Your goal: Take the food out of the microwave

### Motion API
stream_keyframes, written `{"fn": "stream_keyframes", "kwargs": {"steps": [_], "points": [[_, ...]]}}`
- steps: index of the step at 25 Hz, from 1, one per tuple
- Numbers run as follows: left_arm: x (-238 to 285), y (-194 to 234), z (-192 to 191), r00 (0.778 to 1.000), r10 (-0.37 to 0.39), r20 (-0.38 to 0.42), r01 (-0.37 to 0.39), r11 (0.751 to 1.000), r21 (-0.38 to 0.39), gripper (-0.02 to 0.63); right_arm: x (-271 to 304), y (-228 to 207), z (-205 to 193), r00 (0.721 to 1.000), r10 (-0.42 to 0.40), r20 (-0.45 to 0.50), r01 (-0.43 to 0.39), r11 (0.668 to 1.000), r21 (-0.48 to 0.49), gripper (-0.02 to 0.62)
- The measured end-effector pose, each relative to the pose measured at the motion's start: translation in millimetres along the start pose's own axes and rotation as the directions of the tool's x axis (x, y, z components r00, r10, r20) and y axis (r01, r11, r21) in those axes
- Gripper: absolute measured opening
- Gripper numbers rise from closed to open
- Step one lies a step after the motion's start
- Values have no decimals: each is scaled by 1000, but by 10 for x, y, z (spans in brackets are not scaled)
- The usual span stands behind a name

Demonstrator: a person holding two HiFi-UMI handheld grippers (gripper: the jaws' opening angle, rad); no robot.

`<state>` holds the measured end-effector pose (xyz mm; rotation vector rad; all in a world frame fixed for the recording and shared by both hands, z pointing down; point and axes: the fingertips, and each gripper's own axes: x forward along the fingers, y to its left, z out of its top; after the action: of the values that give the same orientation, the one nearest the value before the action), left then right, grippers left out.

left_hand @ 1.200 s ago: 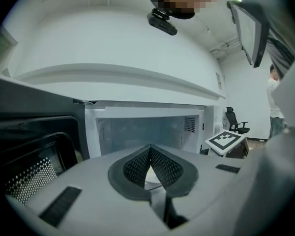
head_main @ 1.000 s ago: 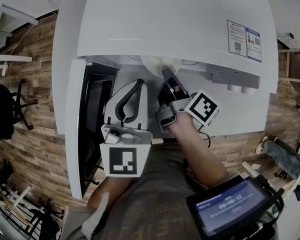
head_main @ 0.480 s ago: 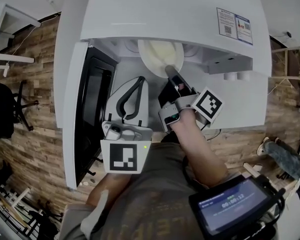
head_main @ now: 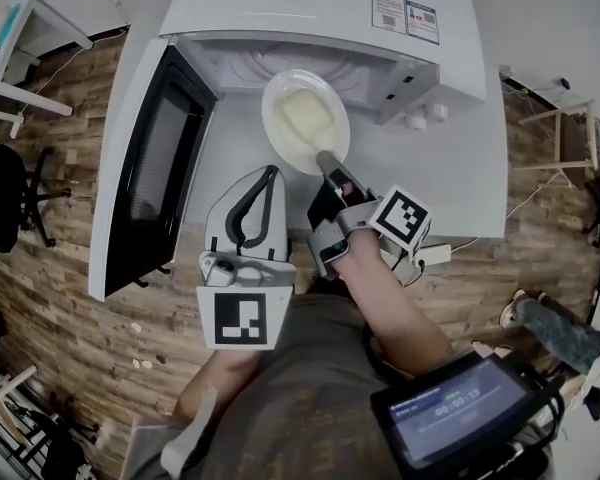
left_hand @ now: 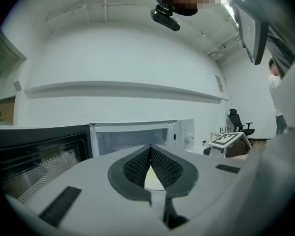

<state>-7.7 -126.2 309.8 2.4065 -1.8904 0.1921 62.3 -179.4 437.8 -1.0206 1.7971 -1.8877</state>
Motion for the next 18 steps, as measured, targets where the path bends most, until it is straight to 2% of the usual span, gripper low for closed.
{"fn": "stream_keyframes", "kwargs": {"steps": [7, 18], "points": [[-338, -524, 25, 1000, -30, 9, 30, 999, 11, 8, -657, -212, -162, 999, -39, -23, 39, 999, 2, 46], [-328, -1247, -93, 991, -136, -1, 136, 991, 13, 8, -1363, -664, 139, 991, -119, 66, 119, 993, -1, 48]]}}
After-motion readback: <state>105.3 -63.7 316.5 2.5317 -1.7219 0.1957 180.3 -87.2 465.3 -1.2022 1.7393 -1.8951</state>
